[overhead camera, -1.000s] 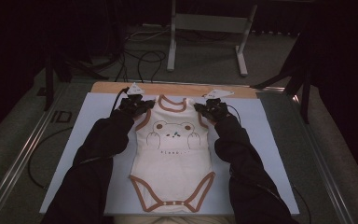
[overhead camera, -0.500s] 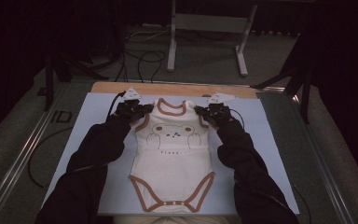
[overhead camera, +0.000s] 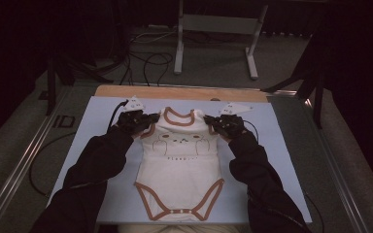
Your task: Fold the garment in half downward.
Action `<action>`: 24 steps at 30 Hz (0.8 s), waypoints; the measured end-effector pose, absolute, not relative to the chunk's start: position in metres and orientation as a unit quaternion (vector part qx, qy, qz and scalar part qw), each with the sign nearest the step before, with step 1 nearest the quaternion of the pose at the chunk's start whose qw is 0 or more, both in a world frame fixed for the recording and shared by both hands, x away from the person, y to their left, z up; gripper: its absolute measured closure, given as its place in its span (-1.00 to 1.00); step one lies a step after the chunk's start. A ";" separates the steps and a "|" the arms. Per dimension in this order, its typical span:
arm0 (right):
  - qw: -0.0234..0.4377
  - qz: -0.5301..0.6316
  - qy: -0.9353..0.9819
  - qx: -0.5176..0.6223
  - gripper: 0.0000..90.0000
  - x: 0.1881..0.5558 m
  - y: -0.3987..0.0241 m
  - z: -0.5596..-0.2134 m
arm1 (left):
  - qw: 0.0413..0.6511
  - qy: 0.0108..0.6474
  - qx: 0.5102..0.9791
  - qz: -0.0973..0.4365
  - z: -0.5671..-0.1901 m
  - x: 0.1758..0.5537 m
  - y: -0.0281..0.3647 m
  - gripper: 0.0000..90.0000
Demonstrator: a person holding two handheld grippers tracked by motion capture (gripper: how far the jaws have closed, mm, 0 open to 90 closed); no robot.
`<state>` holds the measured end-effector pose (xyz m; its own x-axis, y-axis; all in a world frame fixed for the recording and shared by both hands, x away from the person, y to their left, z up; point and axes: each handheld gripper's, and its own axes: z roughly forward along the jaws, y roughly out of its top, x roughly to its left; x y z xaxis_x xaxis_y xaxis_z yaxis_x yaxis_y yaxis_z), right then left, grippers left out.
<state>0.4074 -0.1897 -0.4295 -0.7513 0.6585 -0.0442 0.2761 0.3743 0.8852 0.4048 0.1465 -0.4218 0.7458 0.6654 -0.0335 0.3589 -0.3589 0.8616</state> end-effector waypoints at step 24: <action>0.182 0.500 0.804 0.265 0.97 0.341 -0.194 -0.435 | 0.481 0.304 0.808 0.152 -0.436 0.343 0.153 0.96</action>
<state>0.3414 -0.1942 -0.4354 -0.7933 0.6081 -0.0282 0.2440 0.3601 0.9004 0.3429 0.1535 -0.4359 0.7689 0.6377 -0.0463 0.3448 -0.3525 0.8700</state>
